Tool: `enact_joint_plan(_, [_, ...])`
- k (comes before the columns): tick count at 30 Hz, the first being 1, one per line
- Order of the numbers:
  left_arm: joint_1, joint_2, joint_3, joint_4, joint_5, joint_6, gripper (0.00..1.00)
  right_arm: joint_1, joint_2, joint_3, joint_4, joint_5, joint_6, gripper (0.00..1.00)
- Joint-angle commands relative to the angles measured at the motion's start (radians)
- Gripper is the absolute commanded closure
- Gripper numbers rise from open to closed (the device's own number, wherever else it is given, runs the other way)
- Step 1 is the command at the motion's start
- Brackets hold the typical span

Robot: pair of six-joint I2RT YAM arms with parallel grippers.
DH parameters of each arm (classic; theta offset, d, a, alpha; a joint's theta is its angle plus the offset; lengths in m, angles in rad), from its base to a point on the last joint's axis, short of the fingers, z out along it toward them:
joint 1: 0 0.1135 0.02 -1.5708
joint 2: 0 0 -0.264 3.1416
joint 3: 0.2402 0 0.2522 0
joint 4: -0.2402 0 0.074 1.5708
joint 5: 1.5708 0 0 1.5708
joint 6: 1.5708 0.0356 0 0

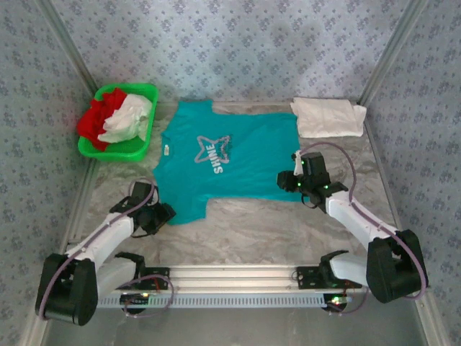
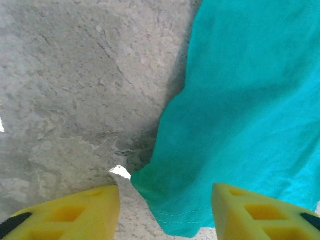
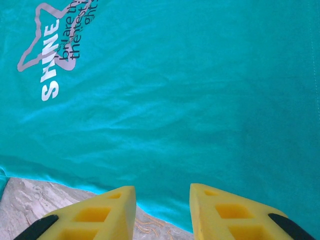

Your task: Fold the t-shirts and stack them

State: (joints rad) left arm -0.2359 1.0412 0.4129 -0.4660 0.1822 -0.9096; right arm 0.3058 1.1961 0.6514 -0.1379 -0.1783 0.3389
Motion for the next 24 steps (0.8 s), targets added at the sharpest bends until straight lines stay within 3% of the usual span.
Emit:
enact_joint_plan(1, [-0.003,0.032,0.015,0.114,0.014,0.017,0.56,0.01,0.003,0.013,0.004,0.022,-0.013,0.64])
enact_joint_plan(4, [-0.003,0.042,0.032,0.103,0.011,0.025,0.61,0.012,0.003,0.011,0.0,0.026,-0.01,0.64])
enact_joint_plan(16, [-0.01,0.043,0.104,-0.019,0.0,0.035,0.61,0.019,0.017,0.023,0.0,0.045,-0.004,0.63])
enact_joint_plan(24, [-0.013,0.071,0.069,0.024,-0.002,0.027,0.6,0.022,0.036,0.027,0.005,0.049,-0.002,0.63])
